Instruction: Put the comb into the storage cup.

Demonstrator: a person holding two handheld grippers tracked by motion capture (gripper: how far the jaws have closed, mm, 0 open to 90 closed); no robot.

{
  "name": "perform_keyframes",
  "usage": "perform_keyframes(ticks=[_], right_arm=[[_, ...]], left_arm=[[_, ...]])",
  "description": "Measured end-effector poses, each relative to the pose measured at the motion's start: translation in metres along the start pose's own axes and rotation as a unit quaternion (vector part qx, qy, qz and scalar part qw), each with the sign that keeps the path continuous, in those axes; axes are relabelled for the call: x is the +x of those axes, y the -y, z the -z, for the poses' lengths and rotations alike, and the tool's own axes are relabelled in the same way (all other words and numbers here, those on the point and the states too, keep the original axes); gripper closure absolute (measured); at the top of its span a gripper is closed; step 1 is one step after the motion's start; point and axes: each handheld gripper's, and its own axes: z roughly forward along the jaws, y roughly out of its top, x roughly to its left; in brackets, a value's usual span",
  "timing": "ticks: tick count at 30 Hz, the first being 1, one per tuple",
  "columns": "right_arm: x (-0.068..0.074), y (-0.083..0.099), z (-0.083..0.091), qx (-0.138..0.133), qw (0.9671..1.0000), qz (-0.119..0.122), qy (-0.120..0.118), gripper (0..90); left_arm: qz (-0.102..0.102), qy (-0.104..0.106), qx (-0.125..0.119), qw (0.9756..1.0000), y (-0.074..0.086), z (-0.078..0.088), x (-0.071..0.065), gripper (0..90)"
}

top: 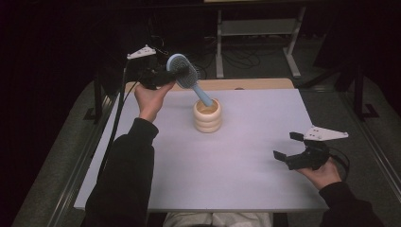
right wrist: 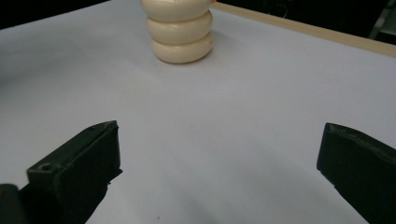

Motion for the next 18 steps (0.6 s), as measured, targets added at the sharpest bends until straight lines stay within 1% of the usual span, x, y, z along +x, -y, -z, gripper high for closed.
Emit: perform_keyframes(ticks=[3,5,8,12,15,18], right_arm=[[-0.001,0.004,0.000,0.017,0.9998,0.004,0.002,0.0],[-0.002,0.006,0.000,0.022,0.9997,0.004,0.005,0.0],[-0.003,0.007,0.001,0.019,0.9998,0.000,0.006,0.0],[-0.002,0.007,0.002,0.014,0.9999,0.003,0.008,0.0],[-0.002,0.008,0.003,0.019,0.9997,0.013,0.011,0.0],[-0.002,0.008,0.004,0.020,0.9995,0.016,0.018,0.0]], left_arm=[[0.004,-0.004,0.007,1.0000,0.005,-0.001,0.003,55.0],[0.006,-0.006,0.011,0.9999,0.008,-0.001,0.004,55.0],[0.006,-0.008,0.015,0.9998,0.013,-0.004,0.005,55.0],[0.005,-0.012,0.023,0.9997,0.018,-0.009,0.006,54.9],[0.002,-0.011,0.029,0.9995,0.020,-0.012,0.005,54.9],[0.000,-0.014,0.035,0.9993,0.023,-0.016,0.004,54.9]])
